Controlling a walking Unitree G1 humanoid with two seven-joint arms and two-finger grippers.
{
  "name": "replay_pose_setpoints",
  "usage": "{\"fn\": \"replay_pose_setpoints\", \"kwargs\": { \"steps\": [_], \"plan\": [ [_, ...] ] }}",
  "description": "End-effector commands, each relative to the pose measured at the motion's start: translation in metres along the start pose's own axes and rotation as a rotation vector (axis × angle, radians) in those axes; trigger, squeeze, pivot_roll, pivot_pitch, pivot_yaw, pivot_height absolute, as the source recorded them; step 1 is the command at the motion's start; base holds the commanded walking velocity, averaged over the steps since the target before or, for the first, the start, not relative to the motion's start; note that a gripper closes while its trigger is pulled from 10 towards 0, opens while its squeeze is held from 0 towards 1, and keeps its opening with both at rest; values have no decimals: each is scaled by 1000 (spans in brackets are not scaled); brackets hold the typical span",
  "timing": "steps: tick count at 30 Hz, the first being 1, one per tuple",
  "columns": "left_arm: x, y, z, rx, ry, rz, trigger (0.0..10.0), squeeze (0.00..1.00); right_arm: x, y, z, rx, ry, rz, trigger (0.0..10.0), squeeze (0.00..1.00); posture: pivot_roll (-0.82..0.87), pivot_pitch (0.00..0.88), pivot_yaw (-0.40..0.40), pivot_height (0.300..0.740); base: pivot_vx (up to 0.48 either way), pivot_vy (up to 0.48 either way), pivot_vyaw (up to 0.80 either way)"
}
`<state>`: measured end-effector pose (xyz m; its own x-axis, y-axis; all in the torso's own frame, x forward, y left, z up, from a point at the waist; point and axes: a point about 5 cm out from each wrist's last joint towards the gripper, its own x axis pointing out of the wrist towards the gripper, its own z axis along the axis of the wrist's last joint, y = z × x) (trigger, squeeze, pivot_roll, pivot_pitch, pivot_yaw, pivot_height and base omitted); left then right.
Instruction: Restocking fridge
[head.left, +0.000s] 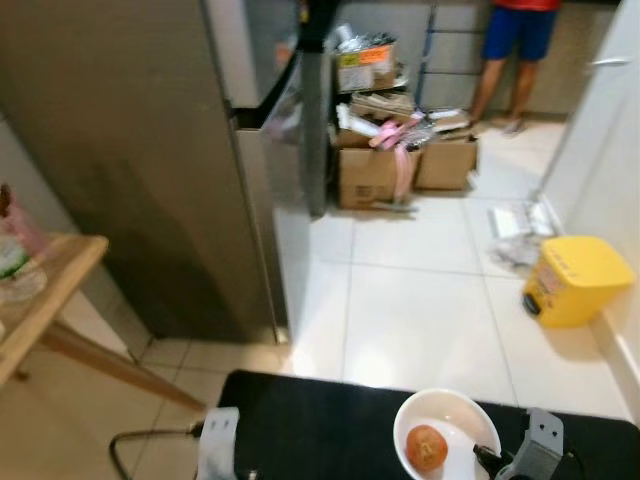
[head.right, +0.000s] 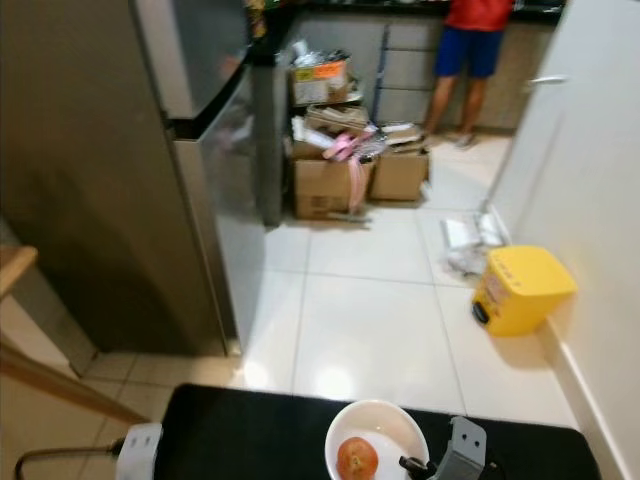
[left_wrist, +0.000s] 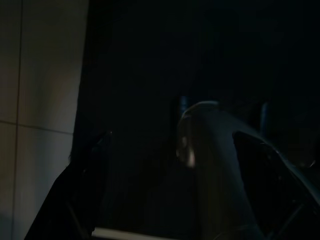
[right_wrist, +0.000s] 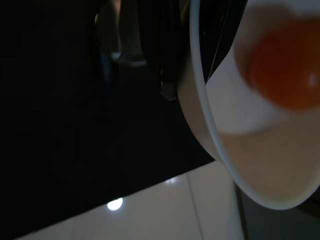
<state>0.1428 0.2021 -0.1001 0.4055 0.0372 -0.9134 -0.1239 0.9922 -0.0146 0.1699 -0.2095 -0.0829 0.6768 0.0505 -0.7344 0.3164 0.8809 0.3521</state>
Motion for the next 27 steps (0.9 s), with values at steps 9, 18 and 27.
{"fn": "replay_pose_setpoints", "kwargs": {
  "steps": [9, 18, 27],
  "plan": [
    [1, -4, 5, 15, -12, -15, 10000, 0, -3, -10, 2, 6, -2, -34, 10000, 0, -35, 0, -3, 740, 287, 0, 0],
    [1, -5, 5, 18, -11, -19, 10000, 0, -4, -11, 1, 8, 2, -37, 10000, 0, -37, 0, -5, 740, 292, 0, 0],
    [1, -4, 8, 11, -31, -11, 10000, 0, -5, -13, 0, 2, 7, -42, 10000, 0, -40, 0, -6, 740, 133, 0, 0]
  ]
}}
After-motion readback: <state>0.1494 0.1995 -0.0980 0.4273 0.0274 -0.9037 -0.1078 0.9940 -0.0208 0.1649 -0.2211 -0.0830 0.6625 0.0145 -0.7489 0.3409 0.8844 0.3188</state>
